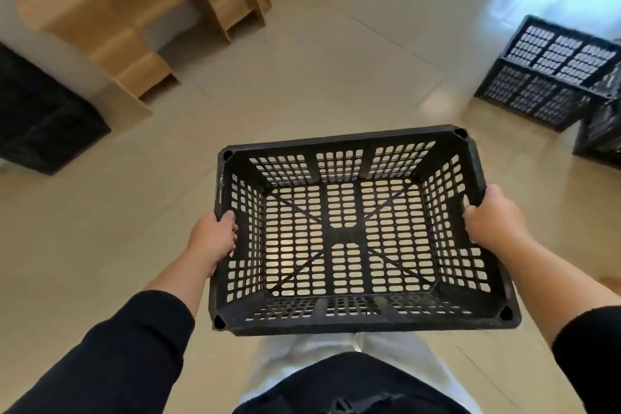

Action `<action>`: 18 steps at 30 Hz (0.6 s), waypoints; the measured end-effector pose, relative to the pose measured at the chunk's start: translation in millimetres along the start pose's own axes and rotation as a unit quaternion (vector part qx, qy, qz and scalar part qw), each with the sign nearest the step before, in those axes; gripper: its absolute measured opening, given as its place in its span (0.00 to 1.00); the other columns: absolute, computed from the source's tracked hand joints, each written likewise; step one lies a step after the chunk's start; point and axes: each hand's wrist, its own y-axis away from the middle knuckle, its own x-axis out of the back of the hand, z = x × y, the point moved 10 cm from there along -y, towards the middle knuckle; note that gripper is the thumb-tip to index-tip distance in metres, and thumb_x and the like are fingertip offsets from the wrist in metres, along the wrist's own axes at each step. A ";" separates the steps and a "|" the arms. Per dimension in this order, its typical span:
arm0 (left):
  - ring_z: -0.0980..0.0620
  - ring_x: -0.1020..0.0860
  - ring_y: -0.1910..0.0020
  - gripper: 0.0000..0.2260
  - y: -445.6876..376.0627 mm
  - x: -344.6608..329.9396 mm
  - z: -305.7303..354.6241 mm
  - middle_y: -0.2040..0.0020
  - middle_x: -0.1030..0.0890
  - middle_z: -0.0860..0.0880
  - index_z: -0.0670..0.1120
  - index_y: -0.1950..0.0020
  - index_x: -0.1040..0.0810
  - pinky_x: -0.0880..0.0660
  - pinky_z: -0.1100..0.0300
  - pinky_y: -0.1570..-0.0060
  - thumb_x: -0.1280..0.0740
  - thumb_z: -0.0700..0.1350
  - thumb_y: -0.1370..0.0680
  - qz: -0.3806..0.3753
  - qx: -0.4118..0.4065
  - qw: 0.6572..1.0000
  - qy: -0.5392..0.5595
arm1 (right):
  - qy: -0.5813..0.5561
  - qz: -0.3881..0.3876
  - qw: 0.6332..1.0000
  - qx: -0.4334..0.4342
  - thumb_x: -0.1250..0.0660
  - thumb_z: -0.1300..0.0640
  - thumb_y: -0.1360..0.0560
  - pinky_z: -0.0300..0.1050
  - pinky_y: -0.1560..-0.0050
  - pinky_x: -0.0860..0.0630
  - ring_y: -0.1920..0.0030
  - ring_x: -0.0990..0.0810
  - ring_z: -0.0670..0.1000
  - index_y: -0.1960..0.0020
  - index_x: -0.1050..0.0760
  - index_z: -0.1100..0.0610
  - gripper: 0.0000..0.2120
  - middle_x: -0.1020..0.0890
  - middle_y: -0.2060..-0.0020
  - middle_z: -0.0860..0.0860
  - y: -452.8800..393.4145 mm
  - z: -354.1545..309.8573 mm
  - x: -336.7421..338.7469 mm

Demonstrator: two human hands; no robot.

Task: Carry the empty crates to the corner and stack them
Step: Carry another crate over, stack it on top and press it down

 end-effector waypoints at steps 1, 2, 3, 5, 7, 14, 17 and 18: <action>0.46 0.23 0.65 0.16 0.2 23.4 -17.0 0.62 0.20 0.45 0.41 0.48 0.21 0.22 0.47 0.58 0.38 0.53 0.15 0.017 0.010 1.000 0.016 | 0.011 -0.007 1.000 0.021 0.37 0.58 0.17 0.52 0.59 0.25 0.53 0.23 0.60 0.34 0.32 0.62 0.14 0.22 0.48 0.61 6.0 -26.6 -8.3; 0.46 0.23 0.65 0.15 0.4 46.0 -33.8 0.62 0.20 0.45 0.41 0.48 0.21 0.22 0.47 0.58 0.38 0.52 0.15 0.032 0.021 0.999 0.032 | 0.023 -0.011 0.999 0.044 0.37 0.58 0.17 0.52 0.57 0.25 0.52 0.24 0.60 0.34 0.31 0.63 0.15 0.21 0.46 0.62 11.7 -52.9 -17.4; 0.46 0.23 0.65 0.15 1.2 69.1 -51.3 0.62 0.21 0.45 0.41 0.48 0.21 0.22 0.47 0.59 0.38 0.52 0.15 0.046 0.031 0.997 0.048 | 0.029 -0.014 0.997 0.065 0.37 0.58 0.17 0.52 0.55 0.25 0.52 0.24 0.60 0.33 0.31 0.63 0.15 0.20 0.44 0.63 19.8 -79.9 -27.5; 0.46 0.24 0.65 0.14 3.9 112.7 -86.7 0.62 0.21 0.45 0.41 0.48 0.21 0.23 0.49 0.60 0.38 0.51 0.14 0.071 0.051 0.993 0.080 | 0.039 -0.022 0.994 0.104 0.37 0.58 0.17 0.52 0.55 0.25 0.53 0.24 0.59 0.32 0.31 0.63 0.16 0.20 0.46 0.62 39.7 -132.8 -49.9; 0.47 0.24 0.65 0.14 7.4 155.6 -122.3 0.61 0.21 0.45 0.40 0.48 0.21 0.24 0.50 0.62 0.38 0.50 0.14 0.095 0.075 0.987 0.109 | 0.059 -0.035 0.988 0.136 0.37 0.59 0.18 0.51 0.59 0.25 0.57 0.23 0.57 0.32 0.31 0.63 0.16 0.23 0.53 0.58 62.1 -180.2 -77.0; 0.46 0.23 0.63 0.15 16.4 292.4 -219.5 0.59 0.20 0.44 0.40 0.47 0.20 0.23 0.50 0.60 0.37 0.50 0.14 0.161 0.109 0.964 0.180 | 0.096 -0.065 0.967 0.226 0.35 0.58 0.19 0.48 0.63 0.25 0.62 0.24 0.55 0.32 0.29 0.61 0.17 0.21 0.53 0.57 146.4 -312.2 -172.3; 0.46 0.24 0.64 0.15 18.9 344.5 -252.1 0.60 0.20 0.43 0.39 0.47 0.19 0.24 0.50 0.61 0.37 0.50 0.14 0.190 0.124 0.955 0.193 | 0.107 -0.085 0.955 0.263 0.35 0.58 0.20 0.48 0.63 0.24 0.60 0.21 0.58 0.35 0.27 0.61 0.16 0.19 0.54 0.59 179.8 -364.6 -210.8; 0.46 0.23 0.64 0.16 18.6 360.3 -261.5 0.61 0.20 0.43 0.39 0.48 0.19 0.24 0.49 0.61 0.37 0.50 0.14 0.200 0.129 0.951 0.196 | 0.108 -0.089 0.952 0.273 0.35 0.59 0.21 0.49 0.62 0.23 0.59 0.20 0.59 0.34 0.27 0.61 0.16 0.19 0.53 0.59 188.5 -380.9 -222.8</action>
